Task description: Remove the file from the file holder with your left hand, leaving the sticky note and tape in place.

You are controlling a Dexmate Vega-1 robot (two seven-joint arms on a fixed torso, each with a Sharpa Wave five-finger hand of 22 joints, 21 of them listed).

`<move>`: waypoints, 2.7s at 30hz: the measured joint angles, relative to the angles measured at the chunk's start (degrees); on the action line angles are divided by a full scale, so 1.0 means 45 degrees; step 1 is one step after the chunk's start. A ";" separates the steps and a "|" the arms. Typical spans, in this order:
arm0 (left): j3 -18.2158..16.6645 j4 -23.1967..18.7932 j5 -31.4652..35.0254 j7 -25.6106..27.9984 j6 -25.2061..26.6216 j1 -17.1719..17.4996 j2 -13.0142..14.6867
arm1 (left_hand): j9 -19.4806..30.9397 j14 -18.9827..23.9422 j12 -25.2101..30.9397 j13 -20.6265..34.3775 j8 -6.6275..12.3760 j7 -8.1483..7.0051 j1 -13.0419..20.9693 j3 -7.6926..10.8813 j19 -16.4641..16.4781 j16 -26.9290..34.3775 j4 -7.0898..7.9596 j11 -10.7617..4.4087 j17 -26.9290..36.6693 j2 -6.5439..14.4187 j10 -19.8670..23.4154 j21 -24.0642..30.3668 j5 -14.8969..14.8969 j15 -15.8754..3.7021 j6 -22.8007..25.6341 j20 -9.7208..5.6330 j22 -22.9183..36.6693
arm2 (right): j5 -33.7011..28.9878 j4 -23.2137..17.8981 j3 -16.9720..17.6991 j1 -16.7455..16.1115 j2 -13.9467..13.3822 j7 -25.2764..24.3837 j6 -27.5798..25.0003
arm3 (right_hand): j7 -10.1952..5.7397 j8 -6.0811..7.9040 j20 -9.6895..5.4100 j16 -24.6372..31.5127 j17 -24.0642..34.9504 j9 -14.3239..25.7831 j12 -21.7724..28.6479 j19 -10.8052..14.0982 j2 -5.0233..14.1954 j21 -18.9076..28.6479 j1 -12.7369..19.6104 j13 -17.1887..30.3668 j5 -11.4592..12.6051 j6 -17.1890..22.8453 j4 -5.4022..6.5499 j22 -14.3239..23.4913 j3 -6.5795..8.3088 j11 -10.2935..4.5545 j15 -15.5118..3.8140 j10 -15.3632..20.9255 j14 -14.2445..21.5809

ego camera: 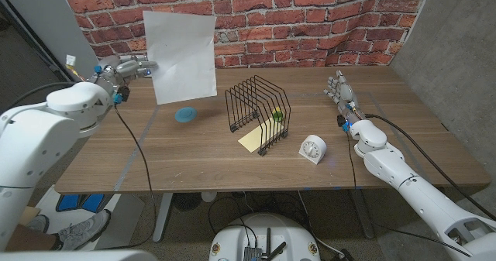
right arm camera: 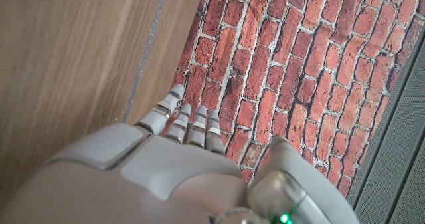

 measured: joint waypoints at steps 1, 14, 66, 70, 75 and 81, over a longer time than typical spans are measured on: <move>-0.0035 0.0052 0.0000 0.0000 0.0000 0.0046 -0.0034 | 0.0000 0.0000 -0.0001 0.0000 0.0000 0.0000 0.0000 0.0000 0.0000 0.0000 0.0000 0.0000 0.0000 0.0000 -0.0001 0.0000 0.0000 0.0000 0.0000 0.0000 0.0000 | -0.0004 0.0000 0.0000 0.0000 0.0000 -0.0006 0.0000 | 0.0000 0.0000 0.0000 0.0000 0.0000 0.0000 0.0000 0.0000 0.0000 0.0000 0.0000 0.0000 0.0000 0.0000 0.0000 0.0000 0.0000 0.0000 0.0000 0.0000 0.0000; -0.0402 0.0689 -0.1461 0.0427 -0.0255 0.0579 -0.0465 | -0.0001 0.0000 -0.0033 -0.0002 0.0000 0.0000 0.0001 0.0000 -0.0001 0.0000 0.0000 0.0003 0.0000 -0.0001 -0.0003 0.0000 -0.0001 0.0000 -0.0001 0.0000 0.0000 | -0.0022 -0.0043 -0.0013 -0.0023 0.0020 -0.0048 -0.0002 | 0.0000 0.0000 0.0000 0.0000 0.0001 0.0000 0.0000 0.0000 0.0000 0.0000 0.0000 0.0000 0.0000 0.0000 0.0000 0.0001 0.0000 0.0000 0.0000 0.0000 0.0000; 0.1111 0.2923 -0.7621 0.3307 0.0601 -0.0070 0.1056 | -0.0007 0.0000 0.0001 -0.0007 -0.0101 0.0154 0.0053 0.0001 0.0068 0.0000 0.0000 0.0012 -0.0030 0.0049 -0.0146 0.0000 -0.0010 0.0000 -0.0159 0.0069 -0.0063 | 0.0009 0.0653 -0.0191 0.0317 0.0341 0.0095 0.0062 | -0.0045 0.0000 0.0000 0.0000 0.0001 0.0000 0.0000 0.0000 -0.0001 0.0000 0.0001 0.0000 0.0000 0.0045 -0.0052 0.0000 0.0050 0.0000 0.0000 0.0000 0.0000; 0.1189 0.2988 -0.8167 0.3646 0.0680 -0.0073 0.1234 | -0.0007 0.0000 0.0000 -0.0009 -0.0101 0.0155 0.0053 0.0036 0.0068 0.0000 -0.0033 0.0029 -0.0030 0.0049 -0.0163 0.0000 -0.0010 0.0000 -0.0159 0.0070 -0.0063 | -0.0002 0.0748 -0.0214 0.0356 0.0385 0.0110 0.0095 | -0.0045 0.0000 0.0000 0.0000 0.0002 0.0000 0.0000 0.0000 -0.0001 0.0000 0.0001 0.0000 -0.0050 0.0045 -0.0051 0.0000 0.0050 0.0000 0.0000 0.0000 0.0000; 0.1230 0.3052 -0.8570 0.3924 0.0726 0.0038 0.1469 | -0.0007 0.0000 -0.0001 -0.0011 -0.0101 0.0155 0.0053 0.0036 0.0092 0.0000 -0.0033 0.0030 -0.0030 0.0048 -0.0164 0.0000 0.0050 0.0000 -0.0159 0.0045 -0.0063 | -0.0018 0.0817 -0.0235 0.0378 0.0417 0.0117 0.0129 | -0.0044 0.0000 0.0000 0.0000 0.0001 0.0000 0.0000 0.0000 -0.0001 0.0000 0.0001 0.0000 -0.0050 0.0044 -0.0052 0.0000 0.0050 0.0000 0.0000 0.0000 0.0000; 0.1230 0.3156 -0.9301 0.4389 0.0761 0.0222 0.1735 | -0.0008 0.0000 -0.0003 -0.0004 -0.0101 0.0155 0.0052 0.0036 0.0137 0.0000 -0.0033 0.0031 -0.0029 0.0048 -0.0164 0.0000 0.0051 0.0000 -0.0159 0.0001 -0.0062 | -0.0033 0.0943 -0.0272 0.0440 0.0479 0.0125 0.0161 | -0.0044 0.0000 0.0000 0.0000 0.0001 0.0000 0.0000 0.0000 -0.0001 0.0000 0.0001 0.0000 -0.0050 0.0045 -0.0102 0.0000 0.0101 0.0000 0.0000 0.0000 0.0000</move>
